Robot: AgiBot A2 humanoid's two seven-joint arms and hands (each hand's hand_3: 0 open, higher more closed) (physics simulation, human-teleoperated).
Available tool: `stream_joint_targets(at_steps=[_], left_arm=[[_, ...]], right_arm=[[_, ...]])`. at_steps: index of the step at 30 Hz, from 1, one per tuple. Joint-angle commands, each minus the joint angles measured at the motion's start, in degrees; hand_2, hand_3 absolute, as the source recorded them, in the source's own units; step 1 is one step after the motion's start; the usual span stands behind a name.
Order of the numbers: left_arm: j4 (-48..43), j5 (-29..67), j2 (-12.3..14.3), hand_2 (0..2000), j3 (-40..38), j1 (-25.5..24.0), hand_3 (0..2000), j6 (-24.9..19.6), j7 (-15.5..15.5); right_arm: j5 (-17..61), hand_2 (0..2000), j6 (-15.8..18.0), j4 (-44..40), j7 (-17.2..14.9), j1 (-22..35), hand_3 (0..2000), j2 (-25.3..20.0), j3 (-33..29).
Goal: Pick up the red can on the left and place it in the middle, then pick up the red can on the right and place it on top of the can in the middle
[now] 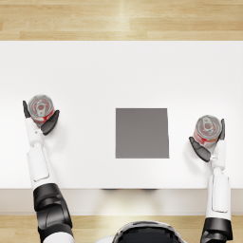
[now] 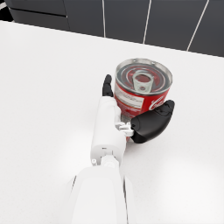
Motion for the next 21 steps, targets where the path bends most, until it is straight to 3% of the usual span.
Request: stream_joint_targets(at_steps=[1, 3, 4, 10, 21], left_arm=[[-1.9, 0.0, -0.1, 2000, -1.1, 0.9, 653, -0.7, 0.0], [-8.5, 0.0, 0.3, 2000, -1.2, -1.7, 1307, -1.3, 0.0], [-12.1, 0.0, 0.5, 2000, -0.9, -2.9, 1520, -1.0, 0.0], [-37.0, 0.0, 0.9, 2000, 9.2, -9.6, 1520, -1.3, -0.2], [-49.2, 0.1, 2.3, 2000, 30.4, -12.3, 1520, -2.2, -0.1]], right_arm=[[0.0, 2000, 0.6, 1.0, 0.0, 1.0, 653, -0.1, -0.3], [0.0, 2000, 2.4, 2.9, 0.0, 0.5, 1307, -0.2, -0.9], [0.0, 2000, 2.6, 4.7, 0.1, 0.4, 1520, -0.3, -1.4], [0.0, 2000, 2.0, 17.8, 0.2, 2.1, 1520, -0.8, 2.6], [0.0, 2000, 3.5, 24.8, 0.3, 6.7, 1520, -2.4, 7.5]])
